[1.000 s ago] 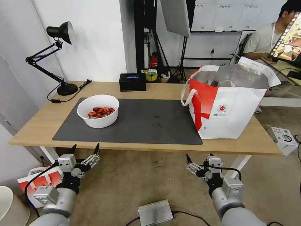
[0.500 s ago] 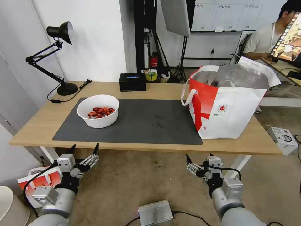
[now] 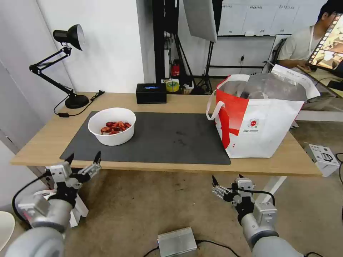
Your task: Pick up the trash from the table and place it into the takeout bag.
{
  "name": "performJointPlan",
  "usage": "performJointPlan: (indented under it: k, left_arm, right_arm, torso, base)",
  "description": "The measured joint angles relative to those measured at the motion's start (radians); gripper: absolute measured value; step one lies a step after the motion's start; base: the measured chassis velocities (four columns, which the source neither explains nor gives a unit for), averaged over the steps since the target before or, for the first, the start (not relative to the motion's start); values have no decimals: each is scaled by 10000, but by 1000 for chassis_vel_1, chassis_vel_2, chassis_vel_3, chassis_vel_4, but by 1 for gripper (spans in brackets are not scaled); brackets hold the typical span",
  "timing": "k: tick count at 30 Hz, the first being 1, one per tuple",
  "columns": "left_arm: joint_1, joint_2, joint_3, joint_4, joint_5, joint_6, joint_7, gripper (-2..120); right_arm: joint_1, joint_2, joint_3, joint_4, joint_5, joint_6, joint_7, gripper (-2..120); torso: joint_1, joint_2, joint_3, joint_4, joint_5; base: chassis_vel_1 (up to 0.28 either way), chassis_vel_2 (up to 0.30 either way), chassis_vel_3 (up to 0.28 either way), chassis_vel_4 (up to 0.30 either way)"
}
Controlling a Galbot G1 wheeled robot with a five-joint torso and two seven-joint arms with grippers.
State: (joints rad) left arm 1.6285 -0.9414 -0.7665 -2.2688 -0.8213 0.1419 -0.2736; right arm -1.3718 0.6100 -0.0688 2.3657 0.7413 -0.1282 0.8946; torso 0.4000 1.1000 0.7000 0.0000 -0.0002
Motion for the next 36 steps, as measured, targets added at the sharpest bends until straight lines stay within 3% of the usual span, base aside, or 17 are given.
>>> performJointPlan:
  k: [3, 6, 16, 25, 30, 33, 36]
  left_arm:
    - [-520, 568, 8, 297, -887, 255, -305, 100]
    - [-1225, 1384, 124, 788, -2423, 629, -761, 100]
    - [-2759, 3045, 631, 2245, -4320, 1191, -1145, 100]
    - [-5888, 4309, 2669, 3718, -5765, 1752, -1488, 100]
    - [-7043, 4599, 3667, 4486, -6127, 2099, -1501, 100]
    - [-8106, 4630, 4710, 5178, -6315, 2356, -1487, 100]
    - [-8515, 4597, 5114, 5399, -6350, 2441, -1471, 100]
  right_arm:
    - [0, 0, -1, -2, 0, 0, -2, 100]
    - [1, 0, 1, -2, 0, 1, -4, 100]
    - [0, 0, 1, -3, 1, 6, -6, 100]
    - [1, 0, 1, -3, 1, 10, -6, 100]
    - [1, 0, 1, -3, 1, 10, -6, 100]
    - [1, 0, 1, -3, 1, 11, -6, 100]
    - [1, 0, 2, -3, 1, 11, -6, 100]
  torso:
    - [0, 0, 0, 0, 1]
    - [1, 0, 1, -2, -1]
    - [1, -1, 1, 1, 0]
    - [2, -1, 1, -3, 2]
    - [1, 0, 0, 0, 2]
    - [1, -1, 1, -1, 0]
    - [1, -1, 0, -1, 4]
  base:
    - [0, 0, 0, 0]
    - [0, 0, 0, 0]
    - [0, 0, 0, 0]
    - [0, 0, 0, 0]
    - [0, 0, 0, 0]
    - [0, 0, 0, 0]
    - [0, 0, 0, 0]
